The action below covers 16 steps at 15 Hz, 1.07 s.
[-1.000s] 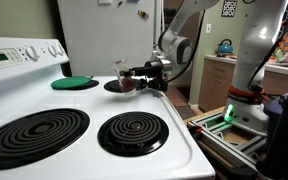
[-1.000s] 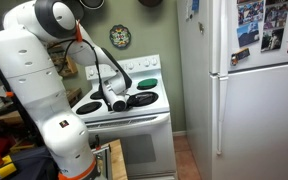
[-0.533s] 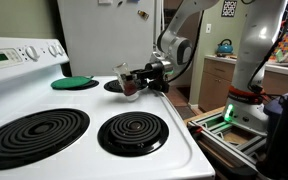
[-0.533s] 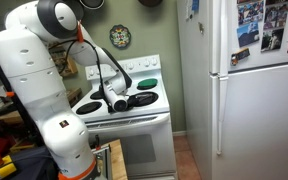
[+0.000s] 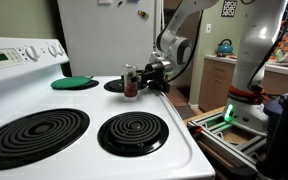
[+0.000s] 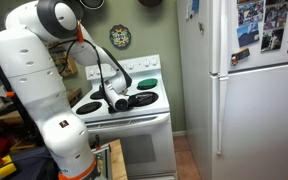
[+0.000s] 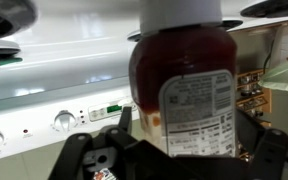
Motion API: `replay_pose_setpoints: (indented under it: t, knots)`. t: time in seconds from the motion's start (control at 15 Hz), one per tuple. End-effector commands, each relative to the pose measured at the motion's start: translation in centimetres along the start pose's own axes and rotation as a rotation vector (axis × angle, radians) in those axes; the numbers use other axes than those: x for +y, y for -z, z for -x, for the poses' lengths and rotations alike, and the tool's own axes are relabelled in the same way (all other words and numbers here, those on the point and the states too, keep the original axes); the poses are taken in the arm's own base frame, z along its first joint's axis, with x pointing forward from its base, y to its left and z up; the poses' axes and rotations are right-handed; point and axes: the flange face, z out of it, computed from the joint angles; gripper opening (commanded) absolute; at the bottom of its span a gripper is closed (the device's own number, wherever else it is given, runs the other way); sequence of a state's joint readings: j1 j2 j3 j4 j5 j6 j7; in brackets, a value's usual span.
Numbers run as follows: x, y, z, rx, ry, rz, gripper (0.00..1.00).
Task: Set the ketchup bottle upright on the stove
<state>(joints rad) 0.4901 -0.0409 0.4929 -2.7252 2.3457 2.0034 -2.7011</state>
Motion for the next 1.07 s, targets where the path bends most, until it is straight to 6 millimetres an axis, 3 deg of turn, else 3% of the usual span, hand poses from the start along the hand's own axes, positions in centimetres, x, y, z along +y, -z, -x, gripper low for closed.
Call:
replay_pose_setpoints:
  t: [0.0,0.27,0.8,0.87,1.0]
  knots:
    - [0.1,0.9,-0.3,-0.035,-0.011,0.0,1.0]
    - [0.4,1.7,-2.9,-0.091,-0.003,-0.008,1.0]
    - [0.7,1.7,-10.8,-0.195,-0.038,-0.122,1.0]
    - [1.0,1.1,-8.9,-0.141,-0.034,-0.117,1.0]
    - [1.0,1.2,-10.5,-0.157,-0.038,-0.13,1.0]
